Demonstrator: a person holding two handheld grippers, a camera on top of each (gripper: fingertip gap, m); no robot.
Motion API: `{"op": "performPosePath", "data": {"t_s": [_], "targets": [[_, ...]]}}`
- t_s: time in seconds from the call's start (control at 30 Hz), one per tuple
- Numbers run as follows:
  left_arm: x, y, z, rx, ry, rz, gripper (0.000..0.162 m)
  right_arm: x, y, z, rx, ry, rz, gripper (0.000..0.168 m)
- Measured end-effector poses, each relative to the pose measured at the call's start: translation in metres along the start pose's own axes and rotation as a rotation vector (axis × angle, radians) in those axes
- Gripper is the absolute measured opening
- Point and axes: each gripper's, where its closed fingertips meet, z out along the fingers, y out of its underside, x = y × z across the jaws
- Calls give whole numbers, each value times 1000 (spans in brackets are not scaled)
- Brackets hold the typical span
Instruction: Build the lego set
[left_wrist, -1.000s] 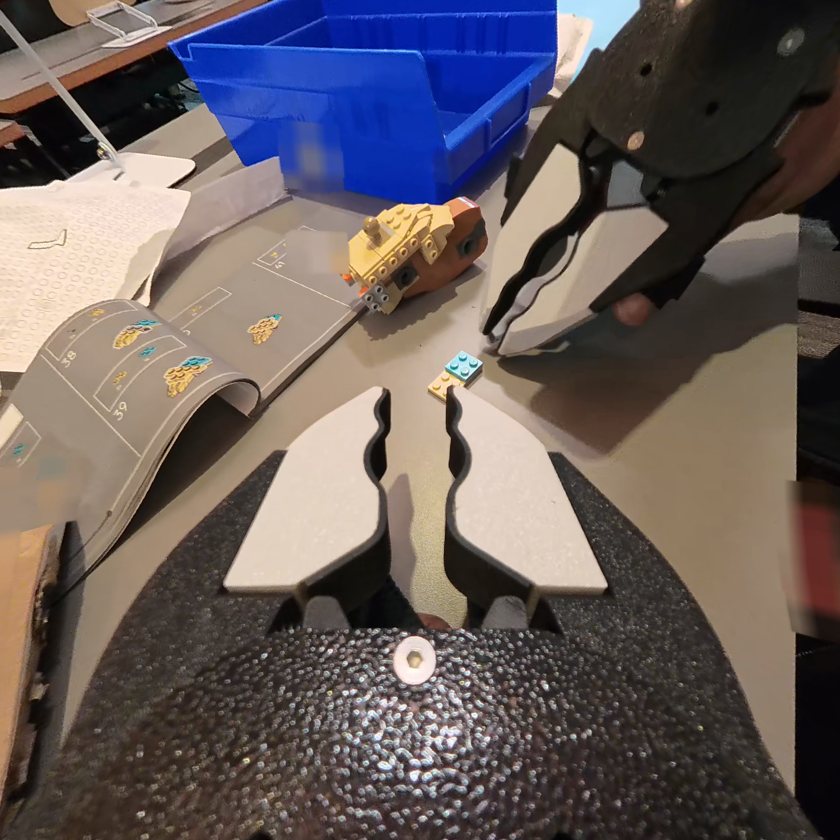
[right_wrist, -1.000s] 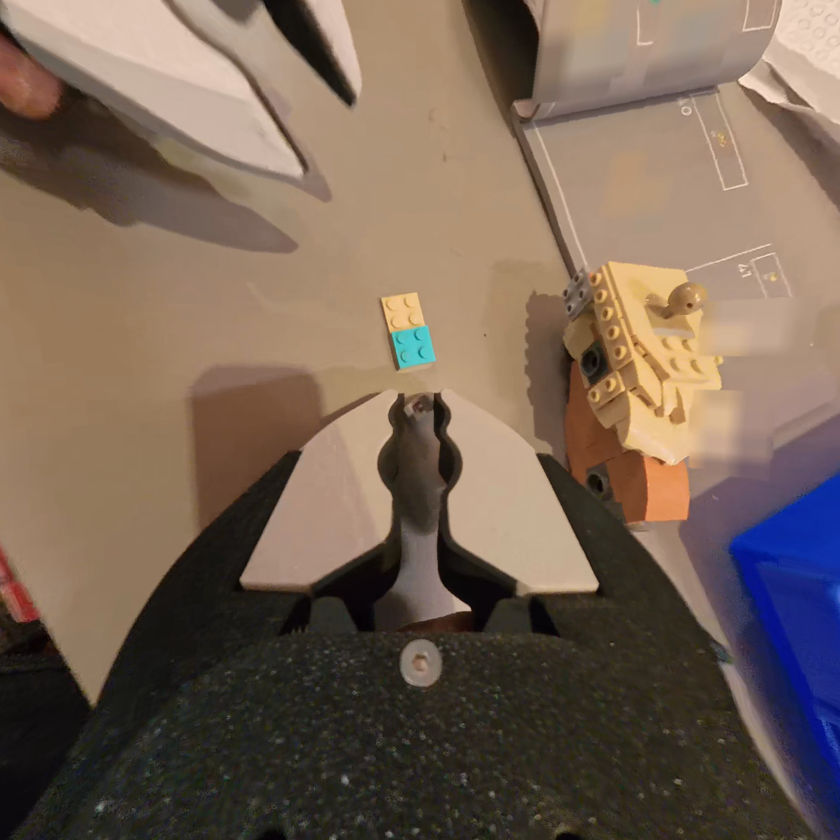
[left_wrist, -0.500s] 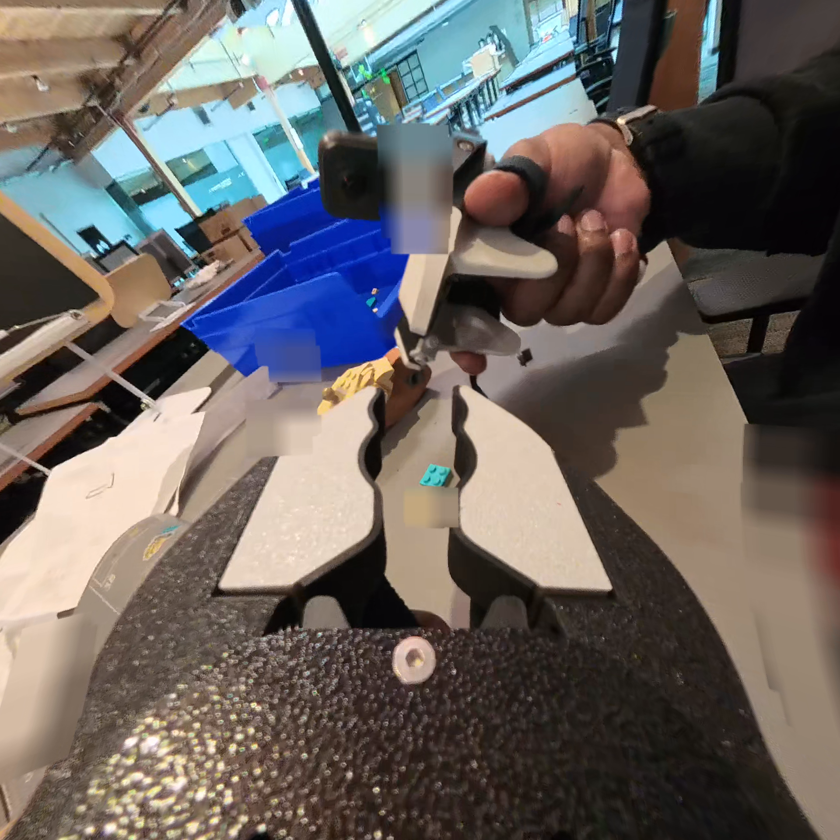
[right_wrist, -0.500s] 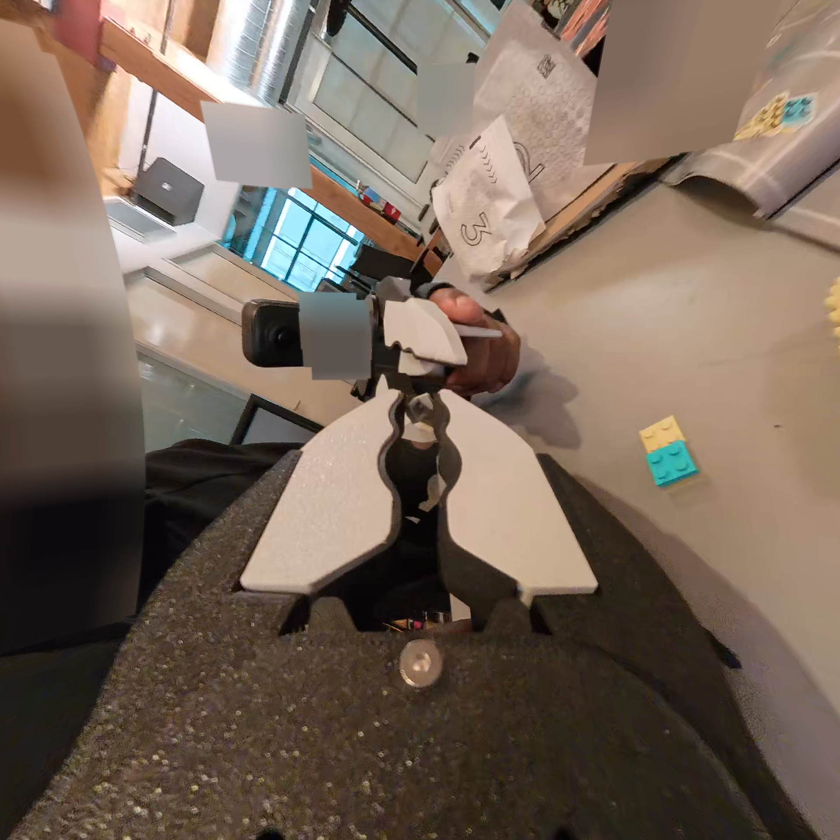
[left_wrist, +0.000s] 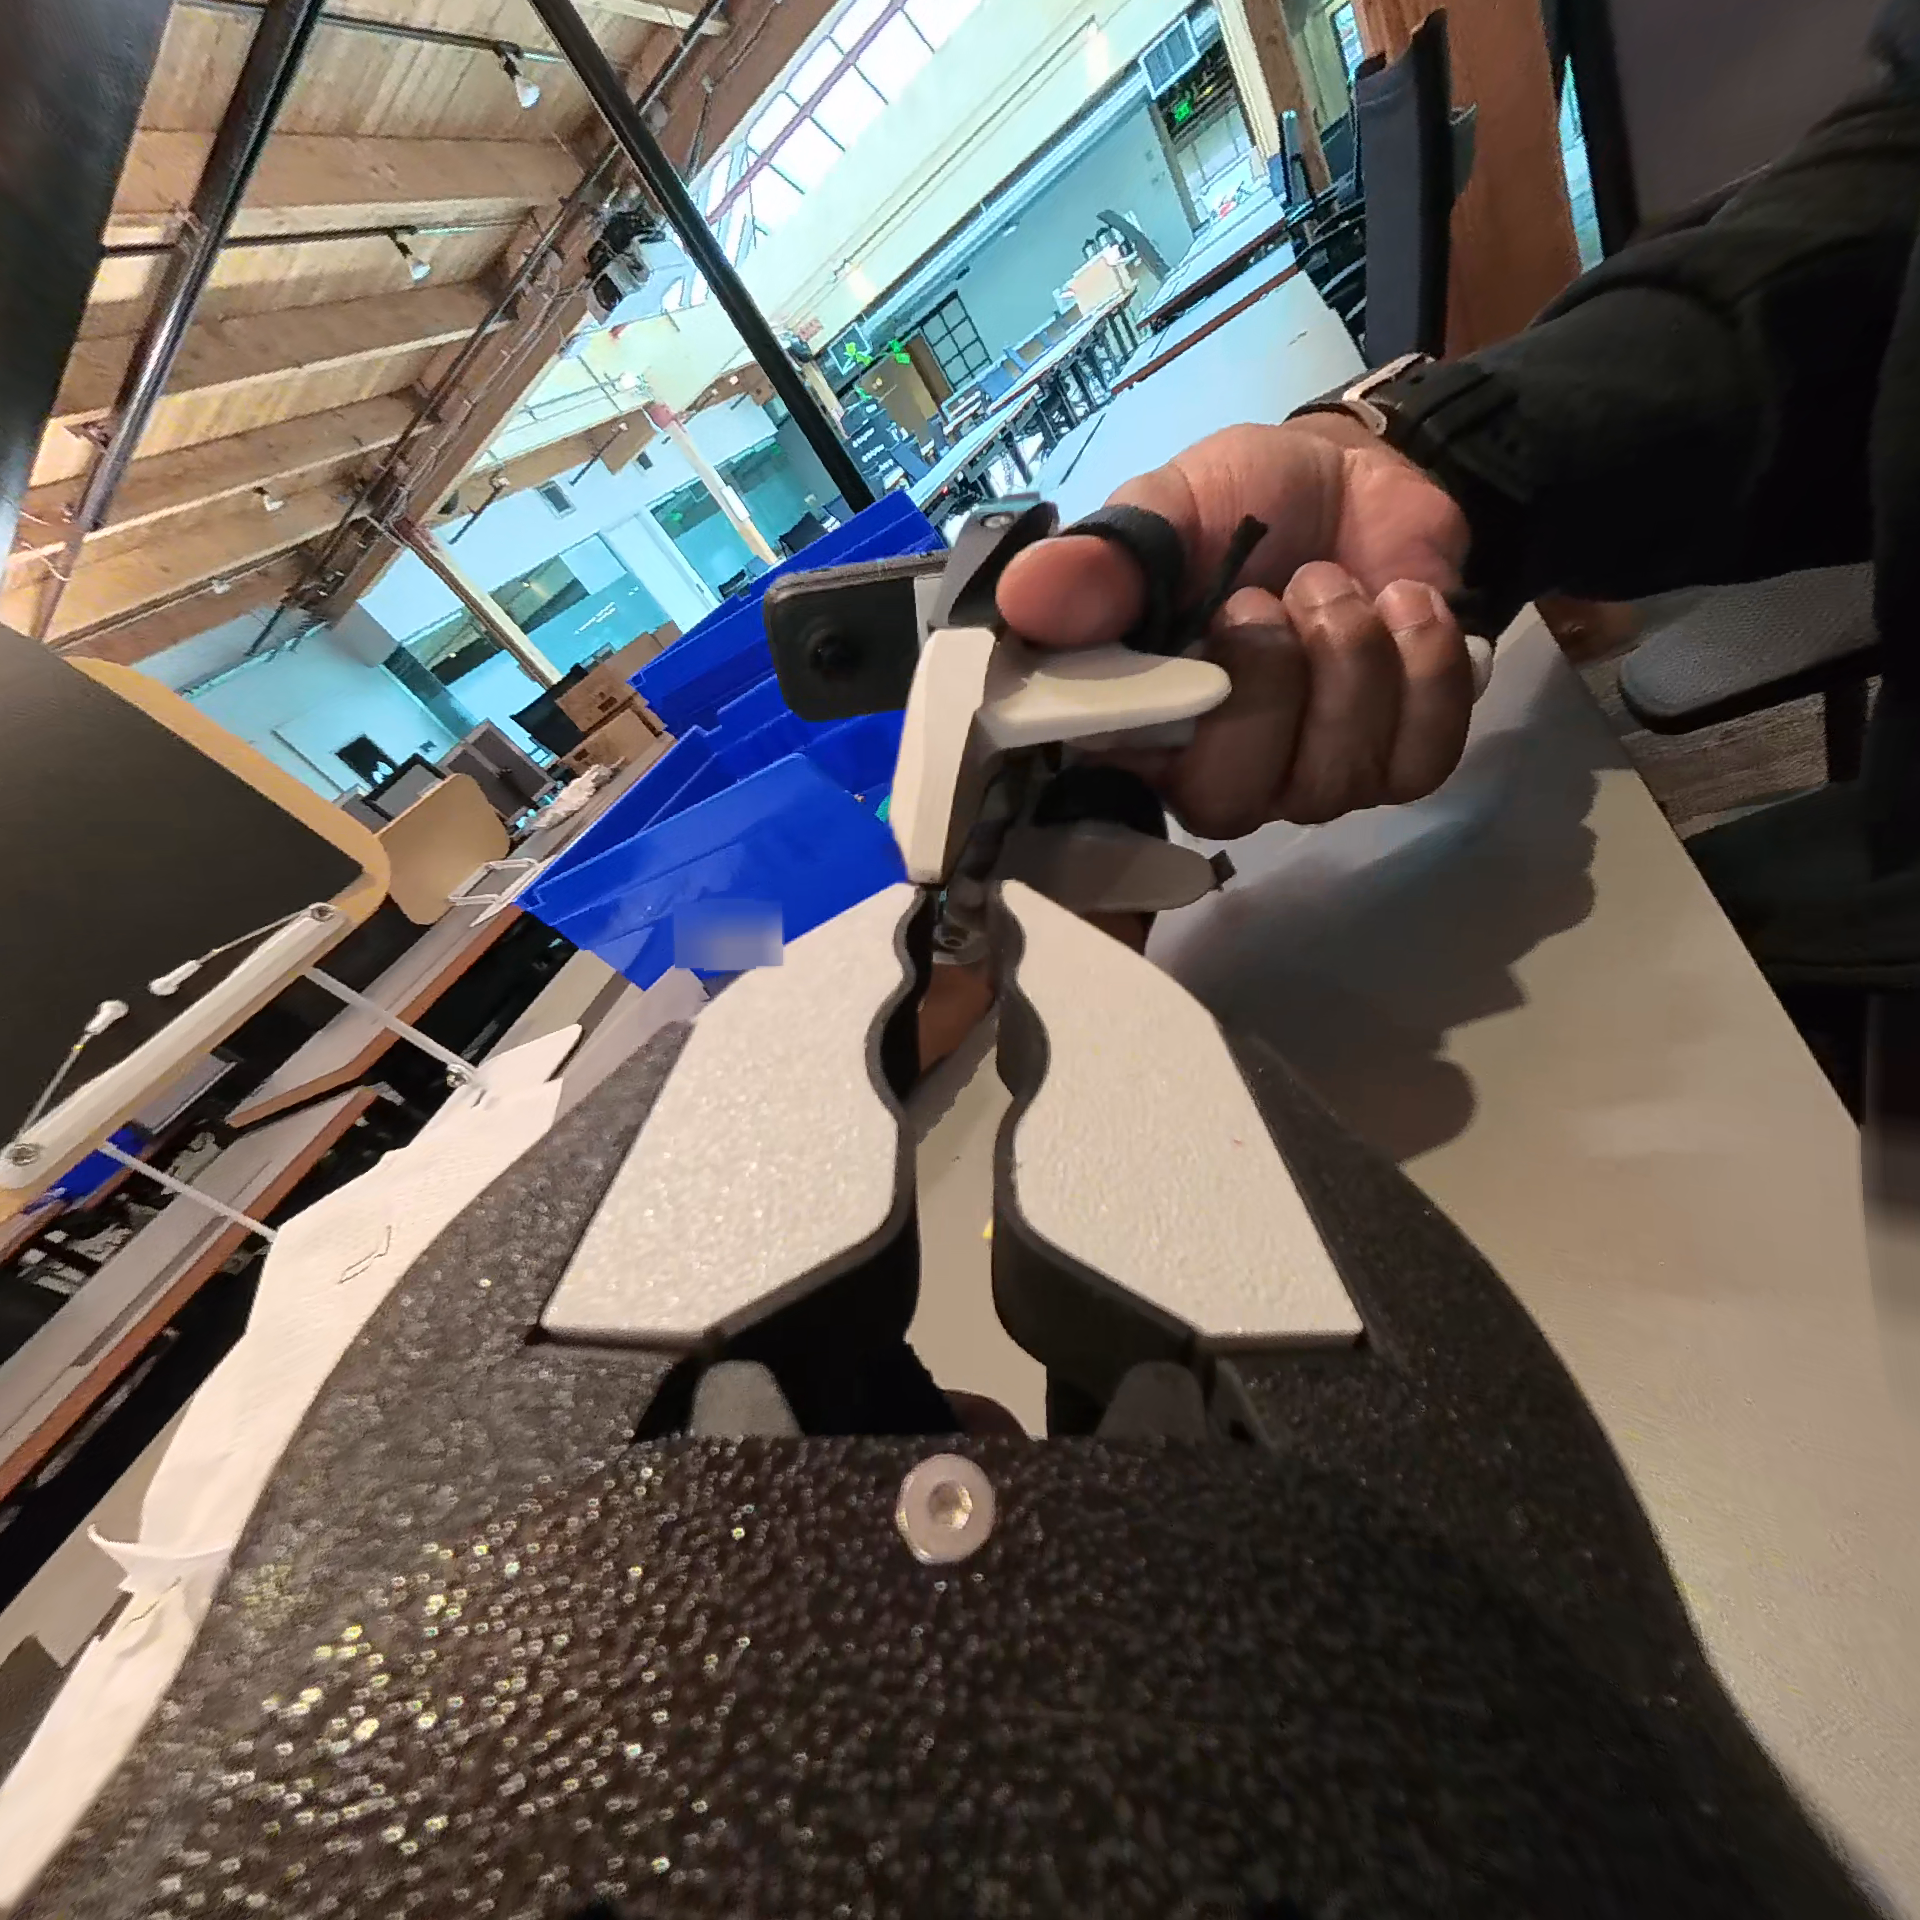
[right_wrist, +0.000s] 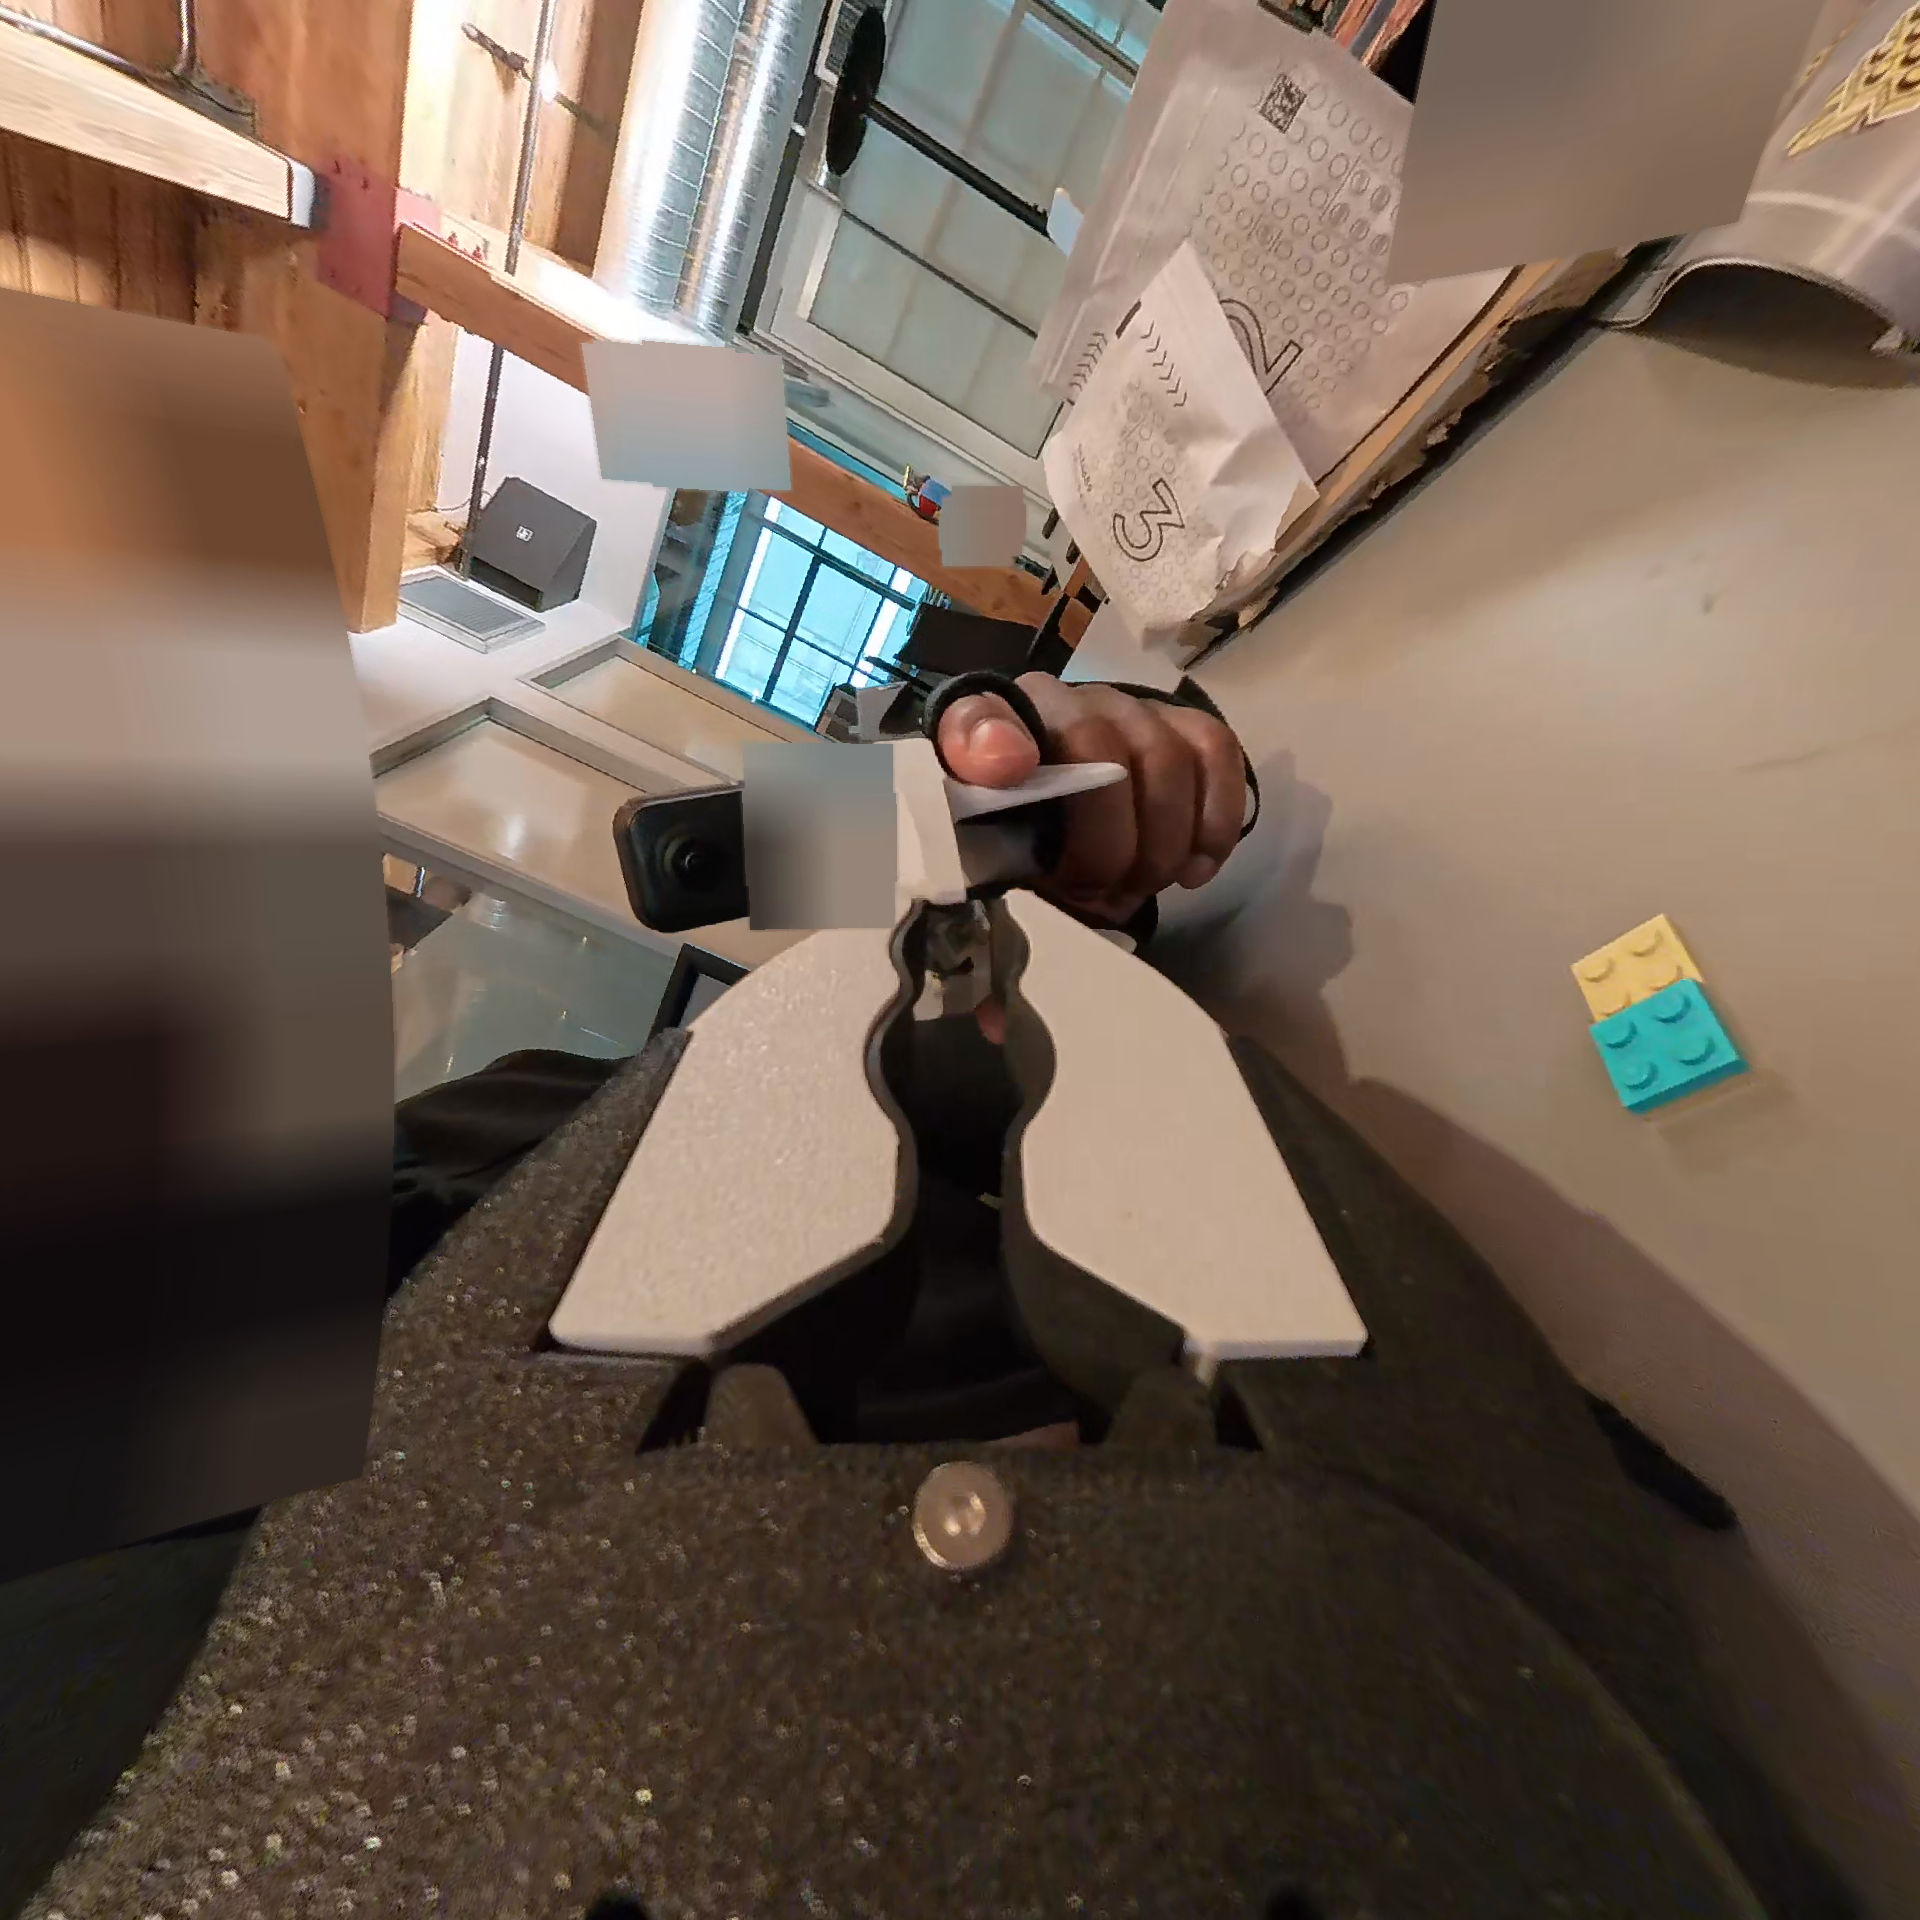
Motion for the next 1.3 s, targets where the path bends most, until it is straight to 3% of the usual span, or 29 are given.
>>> {"op": "performPosePath", "data": {"t_s": [0.17,0.37,0.67,0.93,1.07,1.2,1.3], "targets": [[2,3,0,-33,12,5,8,3,1,0,2,9,-4,12],[3,14,-1,-80,86,-195,8,13,-1,-9,-29,143,-168,14],[-5,68,-15,-373,168,-357,8,67,1,-37,-338,683,-597,20],[-1,80,-18,-434,211,-418,8,105,10,-33,-529,873,-751,26],[1,84,-20,-463,238,-440,8,115,10,-36,-623,916,-824,19],[2,86,-21,-476,245,-453,8,112,15,-32,-778,814,-959,16],[10,86,-22,-495,284,-468,8,108,22,-31,-966,643,-1140,16]]}}
